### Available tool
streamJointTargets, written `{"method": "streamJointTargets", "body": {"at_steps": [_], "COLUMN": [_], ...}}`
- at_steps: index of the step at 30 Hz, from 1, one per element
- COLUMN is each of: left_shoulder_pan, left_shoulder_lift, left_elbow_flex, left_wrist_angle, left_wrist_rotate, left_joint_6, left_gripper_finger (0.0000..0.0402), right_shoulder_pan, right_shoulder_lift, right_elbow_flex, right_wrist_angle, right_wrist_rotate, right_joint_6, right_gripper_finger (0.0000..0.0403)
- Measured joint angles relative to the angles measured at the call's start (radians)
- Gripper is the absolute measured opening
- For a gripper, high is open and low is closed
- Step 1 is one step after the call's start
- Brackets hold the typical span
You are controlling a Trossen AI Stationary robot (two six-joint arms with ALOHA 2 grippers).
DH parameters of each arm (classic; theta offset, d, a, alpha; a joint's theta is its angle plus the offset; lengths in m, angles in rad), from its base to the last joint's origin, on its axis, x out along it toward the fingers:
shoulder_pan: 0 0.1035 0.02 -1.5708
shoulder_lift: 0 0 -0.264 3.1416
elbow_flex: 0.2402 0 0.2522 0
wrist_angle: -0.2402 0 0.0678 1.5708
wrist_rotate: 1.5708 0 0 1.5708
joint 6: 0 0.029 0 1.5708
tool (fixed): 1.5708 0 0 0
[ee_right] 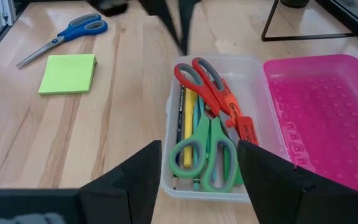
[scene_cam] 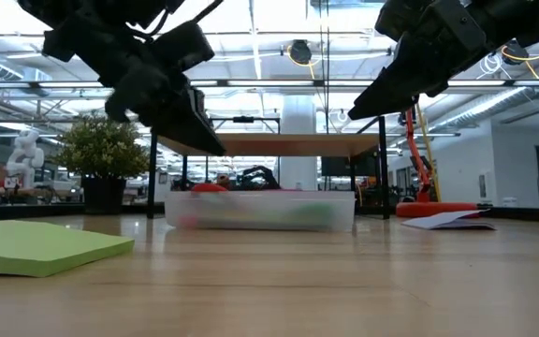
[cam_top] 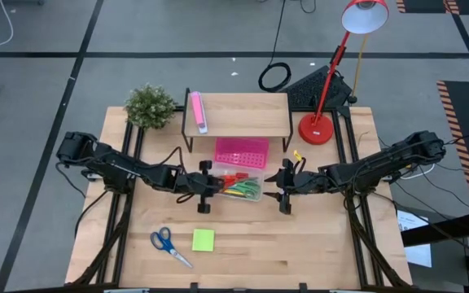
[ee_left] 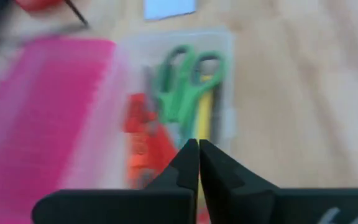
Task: Pack school essentials
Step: Put the red scissors into the supply box
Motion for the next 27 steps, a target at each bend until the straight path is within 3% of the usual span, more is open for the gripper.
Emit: {"method": "streamJointTargets", "body": {"at_steps": [3, 9, 13, 17, 22, 27], "left_shoulder_pan": [0.03, 0.06, 0.094, 0.123, 0.144, 0.165], "left_shoulder_lift": [0.0, 0.0, 0.003, 0.003, 0.003, 0.02], "left_elbow_flex": [0.0, 0.0, 0.005, 0.089, 0.226, 0.269], "left_wrist_angle": [-0.021, -0.046, 0.004, -0.119, -0.358, -0.403], "left_wrist_rotate": [0.095, 0.1, 0.18, 0.272, 0.3, 0.299], "left_joint_6": [-0.155, -0.244, -0.374, -0.498, -0.581, -0.661], "left_gripper_finger": [0.0037, 0.0115, 0.0158, 0.0166, 0.0155, 0.0151], "right_shoulder_pan": [0.0, 0.0, 0.0, 0.0, 0.0, 0.0], "right_shoulder_lift": [0.0, 0.0, 0.0, 0.0, 0.0, 0.0], "right_elbow_flex": [0.0, 0.0, 0.0, 0.0, 0.0, 0.0], "right_wrist_angle": [0.0, 0.0, 0.0, 0.0, 0.001, 0.0], "right_wrist_rotate": [0.0, -0.001, -0.001, -0.001, -0.001, -0.001], "right_joint_6": [0.0, 0.001, 0.003, 0.003, 0.003, 0.003], "right_gripper_finger": [0.0203, 0.0203, 0.0203, 0.0203, 0.0203, 0.0203]}}
